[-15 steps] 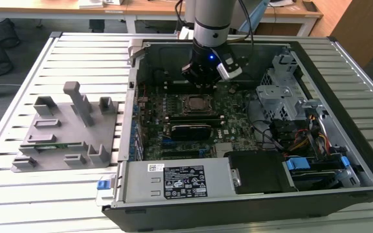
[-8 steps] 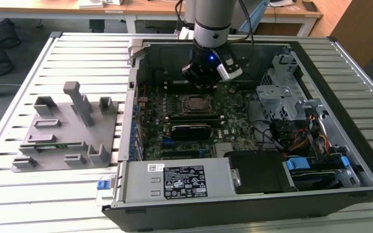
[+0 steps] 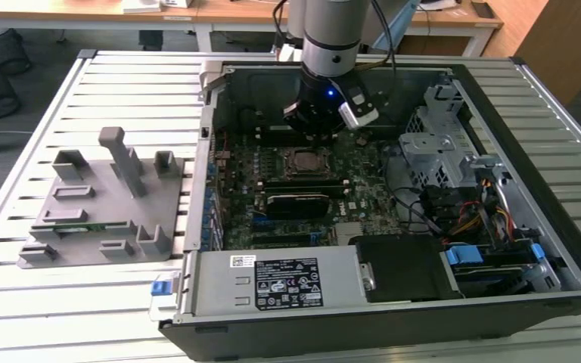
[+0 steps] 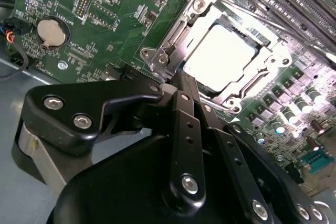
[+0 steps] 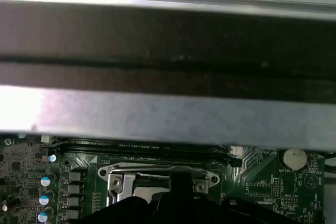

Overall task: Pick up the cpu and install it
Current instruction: 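Install the second cpu locking lever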

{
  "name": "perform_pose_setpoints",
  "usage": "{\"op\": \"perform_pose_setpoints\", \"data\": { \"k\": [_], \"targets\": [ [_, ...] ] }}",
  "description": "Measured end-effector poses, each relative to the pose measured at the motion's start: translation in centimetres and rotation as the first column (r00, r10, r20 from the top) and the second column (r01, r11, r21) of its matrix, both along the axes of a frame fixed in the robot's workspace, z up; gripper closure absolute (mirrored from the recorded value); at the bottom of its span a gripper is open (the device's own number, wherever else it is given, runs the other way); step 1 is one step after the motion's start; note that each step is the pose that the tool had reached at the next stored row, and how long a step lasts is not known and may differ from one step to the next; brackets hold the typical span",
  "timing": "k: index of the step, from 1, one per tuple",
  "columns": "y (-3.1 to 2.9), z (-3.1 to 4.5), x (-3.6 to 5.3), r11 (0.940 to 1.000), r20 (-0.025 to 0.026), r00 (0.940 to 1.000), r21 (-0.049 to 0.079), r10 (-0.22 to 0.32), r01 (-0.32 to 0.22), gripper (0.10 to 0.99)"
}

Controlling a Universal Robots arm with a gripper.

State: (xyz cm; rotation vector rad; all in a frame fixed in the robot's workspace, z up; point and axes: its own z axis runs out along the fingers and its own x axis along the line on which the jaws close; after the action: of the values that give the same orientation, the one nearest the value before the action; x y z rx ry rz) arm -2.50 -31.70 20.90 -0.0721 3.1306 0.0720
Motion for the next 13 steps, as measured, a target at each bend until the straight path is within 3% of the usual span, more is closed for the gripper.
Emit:
{"op": "perform_pose_setpoints", "data": {
  "k": [6, 8, 13],
  "targets": [
    [-0.66, 0.00, 0.00, 1.0000, 0.0000, 1.0000, 0.001, 0.000, 0.000, 0.980],
    [-0.71, 0.08, 0.00, 1.0000, -0.0002, 1.0000, 0.007, 0.000, 0.000, 0.980],
    [-0.71, 1.30, 0.00, 0.9998, 0.0000, 1.0000, 0.021, 0.000, 0.000, 0.980]
  ]
}}
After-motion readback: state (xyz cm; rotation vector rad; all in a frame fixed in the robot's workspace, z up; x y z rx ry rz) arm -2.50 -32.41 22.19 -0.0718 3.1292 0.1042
